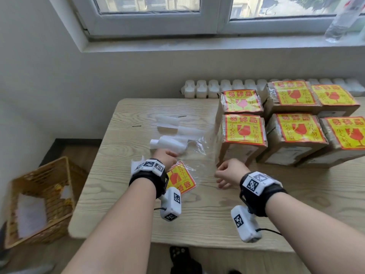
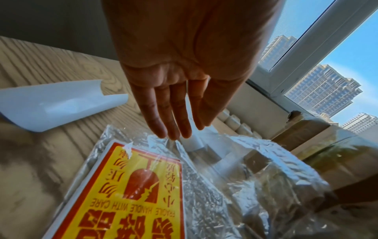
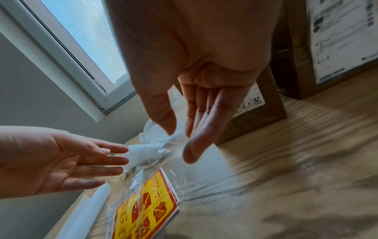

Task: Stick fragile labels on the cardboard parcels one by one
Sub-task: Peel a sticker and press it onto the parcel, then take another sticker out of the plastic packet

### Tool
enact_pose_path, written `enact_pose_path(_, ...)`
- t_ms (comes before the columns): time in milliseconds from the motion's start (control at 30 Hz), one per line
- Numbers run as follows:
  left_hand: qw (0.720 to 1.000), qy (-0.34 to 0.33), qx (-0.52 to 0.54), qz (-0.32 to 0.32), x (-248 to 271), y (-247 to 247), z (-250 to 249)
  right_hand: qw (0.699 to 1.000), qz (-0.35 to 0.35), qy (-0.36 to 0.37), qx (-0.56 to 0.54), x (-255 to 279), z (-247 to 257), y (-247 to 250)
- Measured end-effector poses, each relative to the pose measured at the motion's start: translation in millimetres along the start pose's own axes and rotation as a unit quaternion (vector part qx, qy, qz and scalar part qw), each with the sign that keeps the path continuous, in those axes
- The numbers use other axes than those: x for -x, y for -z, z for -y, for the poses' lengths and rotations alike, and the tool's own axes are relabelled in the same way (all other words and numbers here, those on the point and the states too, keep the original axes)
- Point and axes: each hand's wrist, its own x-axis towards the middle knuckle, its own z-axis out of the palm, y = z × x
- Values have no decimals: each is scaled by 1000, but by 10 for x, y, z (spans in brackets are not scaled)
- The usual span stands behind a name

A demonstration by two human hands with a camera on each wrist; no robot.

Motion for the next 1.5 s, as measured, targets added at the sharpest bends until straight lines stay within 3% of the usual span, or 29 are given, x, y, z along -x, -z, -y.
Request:
enact_pose_path(167, 995, -30, -90, 42, -131, -115, 138, 1000, 16, -7, 9, -188, -64, -185)
enact_pose_path(333, 986, 8, -125, 107, -178, -222, 254, 999, 6, -38, 2, -341, -76, -354)
enact_pose_path(467, 992, 45, -99, 67, -194, -158, 293, 998, -18, -50, -40, -458, -67, -451)
enact_pose_path(633, 987, 61, -121, 90, -139, -78, 290, 996, -52, -54, -55, -524, 22, -542)
enact_pose_path(733, 986, 42, -163, 4, -209, -41, 323, 993, -69, -75, -60, -565, 38, -581)
enact_pose_path(800, 987, 43, -151, -21, -283, -35, 352, 991, -65, -87, -73, -574, 33, -597)
enact_pose_path(900, 990, 46, -133, 19, -305, -73, 328, 992, -42, -84, -85, -611, -15, -621)
enact_pose_path(1067, 993, 56, -98, 21, -339, -98, 387, 994, -31, -62, -85, -613, -71, -656)
enact_pose_path(1333, 994, 39, 88, 48, -88, 23, 349, 991, 33, 1, -132, -436, 58, -503)
enact_pose_path(1500, 986, 30, 163, -19, 84, 90, 244, 990, 19, 50, -128, -301, 181, -378)
